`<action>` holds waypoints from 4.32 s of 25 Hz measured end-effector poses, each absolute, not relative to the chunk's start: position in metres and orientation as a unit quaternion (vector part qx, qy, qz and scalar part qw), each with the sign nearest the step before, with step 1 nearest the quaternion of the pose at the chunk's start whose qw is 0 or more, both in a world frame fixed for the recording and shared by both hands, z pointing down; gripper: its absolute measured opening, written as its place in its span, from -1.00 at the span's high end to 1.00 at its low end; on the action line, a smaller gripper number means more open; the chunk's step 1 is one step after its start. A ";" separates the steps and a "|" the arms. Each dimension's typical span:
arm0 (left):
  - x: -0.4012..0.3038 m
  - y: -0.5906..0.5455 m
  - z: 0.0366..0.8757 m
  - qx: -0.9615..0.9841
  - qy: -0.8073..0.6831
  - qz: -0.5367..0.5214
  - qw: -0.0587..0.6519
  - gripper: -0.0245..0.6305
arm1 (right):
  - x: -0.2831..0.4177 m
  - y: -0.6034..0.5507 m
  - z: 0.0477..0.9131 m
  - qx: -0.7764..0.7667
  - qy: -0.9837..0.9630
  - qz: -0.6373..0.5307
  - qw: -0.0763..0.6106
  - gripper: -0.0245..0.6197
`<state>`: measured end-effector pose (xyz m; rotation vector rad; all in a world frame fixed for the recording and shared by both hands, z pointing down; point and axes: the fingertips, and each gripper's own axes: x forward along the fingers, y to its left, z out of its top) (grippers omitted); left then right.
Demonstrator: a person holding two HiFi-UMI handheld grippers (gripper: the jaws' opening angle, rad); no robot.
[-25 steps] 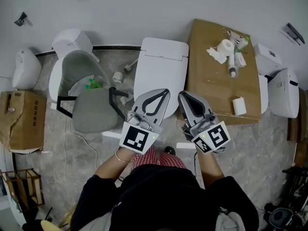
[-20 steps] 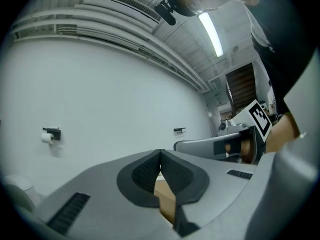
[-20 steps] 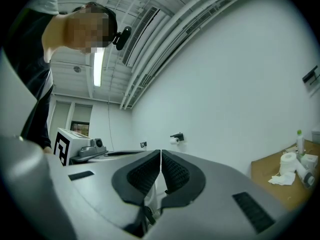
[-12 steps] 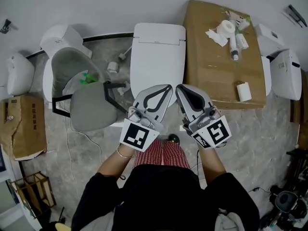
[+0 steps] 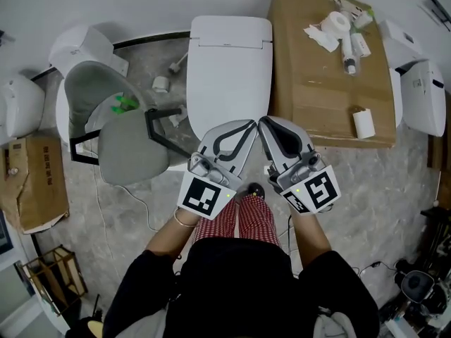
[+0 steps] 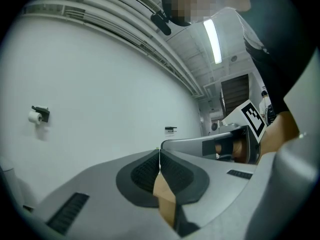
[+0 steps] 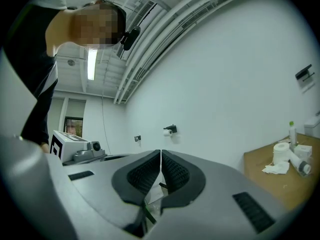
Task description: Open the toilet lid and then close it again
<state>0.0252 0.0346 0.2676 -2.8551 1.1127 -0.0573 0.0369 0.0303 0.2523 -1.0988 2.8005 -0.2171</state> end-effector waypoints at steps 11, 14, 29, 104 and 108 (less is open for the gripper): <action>0.017 0.039 0.314 -0.935 0.353 -0.027 0.023 0.92 | 0.028 0.032 0.296 -0.366 0.925 -0.090 0.046 0.86; 0.016 0.039 0.325 -0.934 0.356 -0.029 0.022 0.92 | 0.027 0.034 0.307 -0.367 0.925 -0.093 0.040 0.86; -0.004 0.042 0.392 -0.927 0.371 -0.053 -0.018 0.92 | 0.019 0.041 0.369 -0.375 0.919 -0.119 0.019 0.86; -0.038 0.100 0.677 -0.895 0.395 -0.156 -0.134 0.92 | 0.036 0.088 0.697 -0.411 0.877 -0.219 -0.121 0.86; -0.038 0.101 0.682 -0.896 0.395 -0.153 -0.134 0.92 | 0.035 0.091 0.709 -0.411 0.877 -0.213 -0.130 0.86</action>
